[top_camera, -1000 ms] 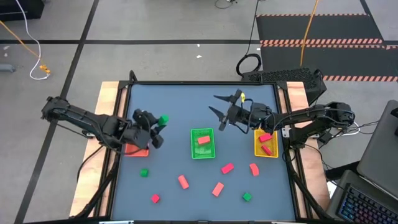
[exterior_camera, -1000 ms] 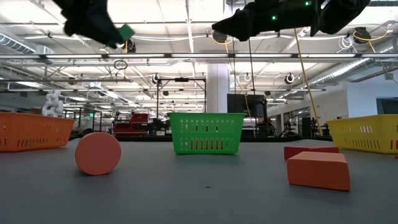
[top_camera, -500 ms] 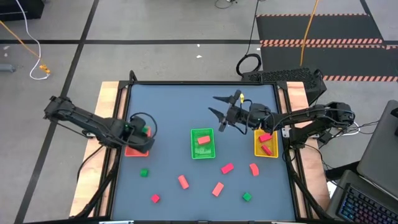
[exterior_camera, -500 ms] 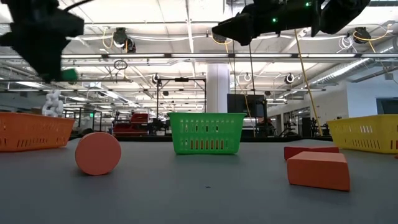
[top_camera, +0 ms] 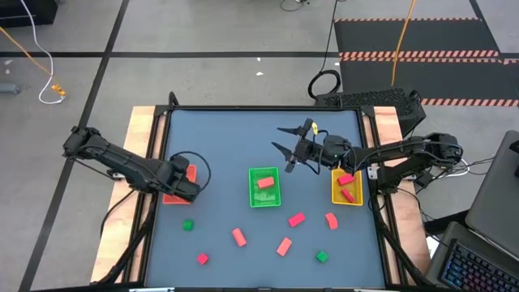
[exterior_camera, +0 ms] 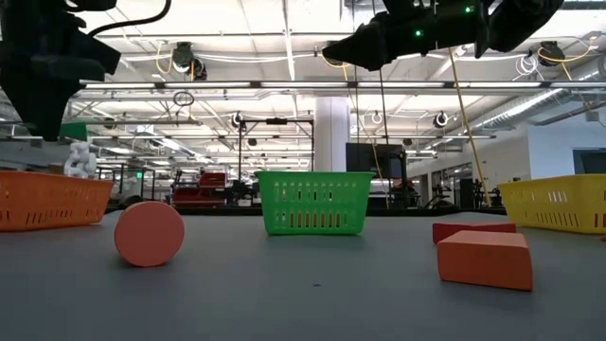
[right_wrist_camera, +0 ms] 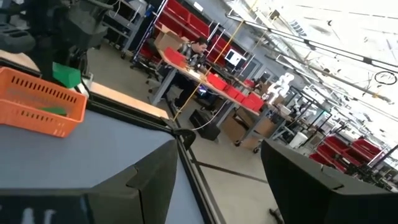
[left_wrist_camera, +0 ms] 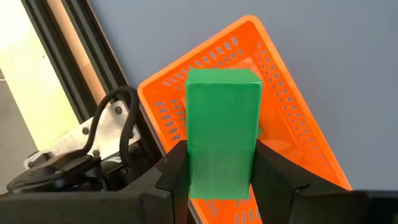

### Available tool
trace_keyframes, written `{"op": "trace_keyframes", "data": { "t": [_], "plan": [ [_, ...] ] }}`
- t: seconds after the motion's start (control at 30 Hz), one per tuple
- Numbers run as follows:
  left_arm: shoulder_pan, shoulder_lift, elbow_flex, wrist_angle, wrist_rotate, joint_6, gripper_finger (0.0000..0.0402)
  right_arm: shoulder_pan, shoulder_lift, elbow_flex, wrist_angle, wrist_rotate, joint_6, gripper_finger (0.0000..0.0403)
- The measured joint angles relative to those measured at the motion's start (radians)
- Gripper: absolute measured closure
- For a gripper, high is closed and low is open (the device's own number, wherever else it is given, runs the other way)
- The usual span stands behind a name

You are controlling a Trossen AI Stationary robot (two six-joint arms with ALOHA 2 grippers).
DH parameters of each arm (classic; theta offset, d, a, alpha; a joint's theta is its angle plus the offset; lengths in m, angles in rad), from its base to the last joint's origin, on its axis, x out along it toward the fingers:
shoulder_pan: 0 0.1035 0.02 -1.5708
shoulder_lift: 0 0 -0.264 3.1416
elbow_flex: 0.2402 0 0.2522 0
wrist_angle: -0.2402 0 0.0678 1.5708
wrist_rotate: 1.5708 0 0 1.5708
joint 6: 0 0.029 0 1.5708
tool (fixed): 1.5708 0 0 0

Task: Sort & place blocks by color
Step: Put the green block into the orange bin

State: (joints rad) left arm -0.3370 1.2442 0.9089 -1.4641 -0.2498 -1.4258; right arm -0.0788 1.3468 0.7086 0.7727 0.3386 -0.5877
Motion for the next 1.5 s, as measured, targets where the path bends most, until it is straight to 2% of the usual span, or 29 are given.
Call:
{"op": "trace_keyframes", "data": {
  "t": [0.1, 0.33, 0.43, 0.5, 0.63, 0.83, 1.03, 1.17, 1.3, 1.5],
  "plan": [
    [0.000, 0.000, 0.000, 0.009, 0.014, -0.002, 0.0267, 0.000, 0.000, 0.000, 0.000, 0.000, 0.000, 0.0177],
    [0.006, 0.000, 0.000, 0.014, 0.043, -0.033, 0.0093, 0.000, 0.000, 0.000, 0.000, 0.000, 0.000, 0.0177],
    [0.006, 0.000, 0.000, 0.014, 0.043, -0.044, 0.0052, 0.000, 0.000, 0.000, 0.000, 0.000, 0.000, 0.0177],
    [0.006, 0.000, 0.000, 0.014, 0.043, -0.051, 0.0043, 0.000, 0.000, 0.000, 0.000, 0.000, 0.000, 0.0177],
    [0.006, 0.000, 0.000, 0.014, 0.077, -0.051, 0.0055, 0.000, 0.000, 0.000, 0.000, 0.000, 0.000, 0.0177],
    [-0.003, 0.000, 0.000, 0.033, 0.163, -0.033, 0.0101, 0.000, 0.000, 0.000, 0.000, -0.001, 0.000, 0.0176],
    [-0.057, -0.001, 0.000, 0.227, 0.278, 0.007, 0.0140, 0.000, 0.000, 0.000, 0.000, -0.001, 0.000, 0.0176],
    [-0.109, -0.001, 0.000, 0.376, 0.299, 0.000, 0.0154, 0.000, 0.000, 0.000, 0.000, -0.001, 0.000, 0.0176],
    [-0.163, -0.001, 0.000, 0.464, 0.307, -0.057, 0.0160, 0.000, 0.000, 0.000, 0.000, -0.001, 0.000, 0.0176],
    [-0.259, -0.001, 0.000, 0.450, 0.307, -0.257, 0.0161, 0.000, 0.000, 0.000, 0.000, -0.001, 0.000, 0.0176]
  ]
}}
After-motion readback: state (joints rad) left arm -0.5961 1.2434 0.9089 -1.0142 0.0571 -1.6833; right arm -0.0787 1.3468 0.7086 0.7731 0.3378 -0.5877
